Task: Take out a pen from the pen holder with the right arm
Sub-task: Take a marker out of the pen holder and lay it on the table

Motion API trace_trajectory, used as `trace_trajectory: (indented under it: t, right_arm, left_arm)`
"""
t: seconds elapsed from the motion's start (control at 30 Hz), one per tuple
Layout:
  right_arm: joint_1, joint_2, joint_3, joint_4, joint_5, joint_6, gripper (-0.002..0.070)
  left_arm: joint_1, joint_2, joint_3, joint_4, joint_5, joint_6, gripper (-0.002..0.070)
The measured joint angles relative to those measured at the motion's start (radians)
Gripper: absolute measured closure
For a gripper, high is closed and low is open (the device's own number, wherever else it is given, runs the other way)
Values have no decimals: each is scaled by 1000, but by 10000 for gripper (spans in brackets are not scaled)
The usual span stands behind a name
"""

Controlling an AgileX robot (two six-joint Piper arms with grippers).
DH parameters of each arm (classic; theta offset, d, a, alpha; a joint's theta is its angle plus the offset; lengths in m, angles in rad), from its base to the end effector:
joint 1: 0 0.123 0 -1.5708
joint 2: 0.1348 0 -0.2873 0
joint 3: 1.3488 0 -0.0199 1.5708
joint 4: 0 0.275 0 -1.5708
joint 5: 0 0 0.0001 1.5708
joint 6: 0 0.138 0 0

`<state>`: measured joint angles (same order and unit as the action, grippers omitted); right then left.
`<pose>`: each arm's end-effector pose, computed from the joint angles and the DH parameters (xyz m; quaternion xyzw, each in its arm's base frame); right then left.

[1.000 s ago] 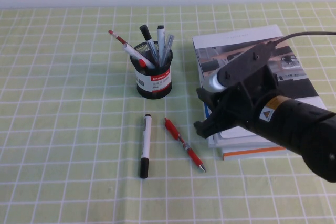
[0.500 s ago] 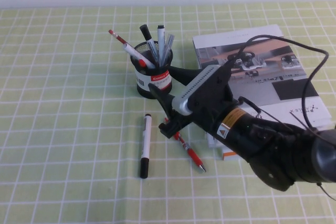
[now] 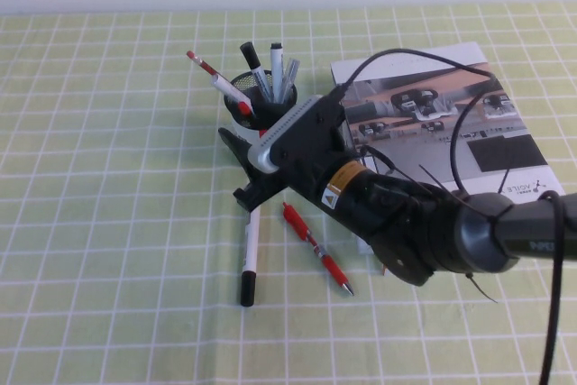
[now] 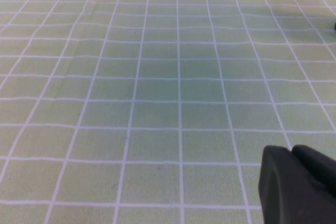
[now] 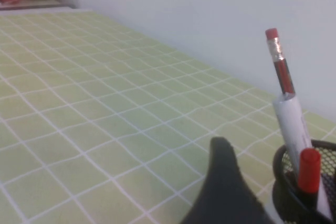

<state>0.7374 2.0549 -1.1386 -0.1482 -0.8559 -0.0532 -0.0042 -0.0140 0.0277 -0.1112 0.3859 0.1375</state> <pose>0.3629 0.3504 0.1705 -0.3361 0.6135 0.2437 0.6717 0.1188 -0.0063 0.1555 0.0279 0.8073 -0.0080 0.5894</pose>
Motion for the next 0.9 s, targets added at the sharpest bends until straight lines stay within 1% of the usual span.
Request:
trace_trajectory:
  t: [0.3,0.53,0.9]
  right_arm:
    - [-17,55,-87,17,17,0,302]
    - [-32,117,-161,21,42,0,335]
    - [-44,151,-208,24,77,0,350]
  left_arm:
    - [0,0,0,0,0,0,680]
    - [0,0,0,0,0,0,680]
    - [0,0,0,0,0,0,680]
